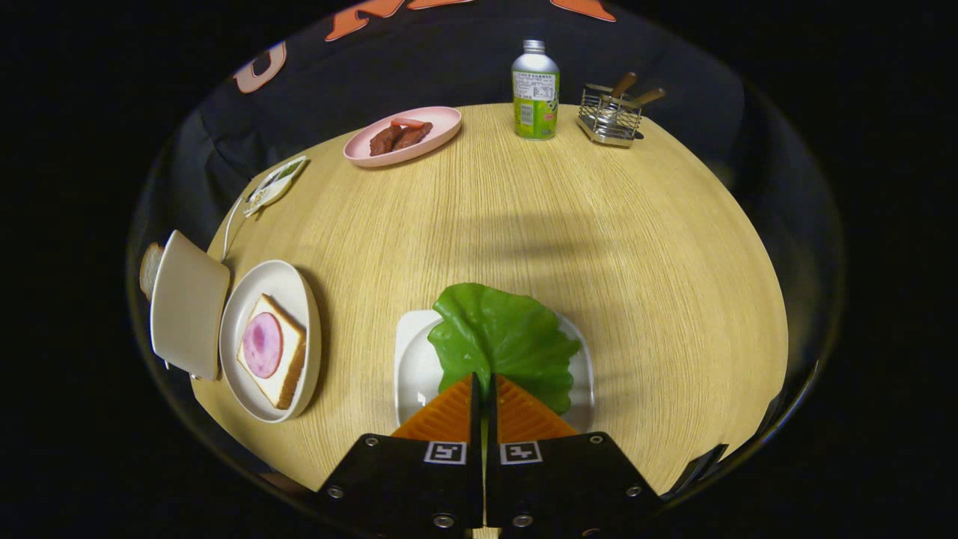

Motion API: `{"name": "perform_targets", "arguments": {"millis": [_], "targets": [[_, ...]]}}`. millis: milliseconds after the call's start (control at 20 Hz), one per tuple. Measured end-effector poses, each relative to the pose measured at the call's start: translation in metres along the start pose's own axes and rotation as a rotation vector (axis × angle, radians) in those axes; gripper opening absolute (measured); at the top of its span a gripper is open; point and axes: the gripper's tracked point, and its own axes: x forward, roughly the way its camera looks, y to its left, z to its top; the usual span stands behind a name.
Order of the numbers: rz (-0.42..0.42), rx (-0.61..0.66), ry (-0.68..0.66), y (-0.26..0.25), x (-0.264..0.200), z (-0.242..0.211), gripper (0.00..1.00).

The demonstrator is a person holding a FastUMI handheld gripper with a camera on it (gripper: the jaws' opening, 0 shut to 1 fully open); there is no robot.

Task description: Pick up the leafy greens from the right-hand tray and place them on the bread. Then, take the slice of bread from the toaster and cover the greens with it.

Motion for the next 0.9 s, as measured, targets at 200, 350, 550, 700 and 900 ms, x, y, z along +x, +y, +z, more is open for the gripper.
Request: {"name": "perform_targets", "arguments": {"millis": [200, 350, 550, 700, 900], "targets": [[0.055, 0.023, -0.055, 0.014, -0.022, 0.014, 0.02], [0.096, 0.004, -0.087, 0.033, -0.035, 0.024, 0.02], [0.164, -0.052, -0.117, 0.072, -0.051, 0.032, 0.02], [0.209, -0.109, -0.131, 0.098, -0.056, 0.034, 0.02], [0.260, -0.161, -0.129, 0.126, -0.061, 0.034, 0.02]]}}
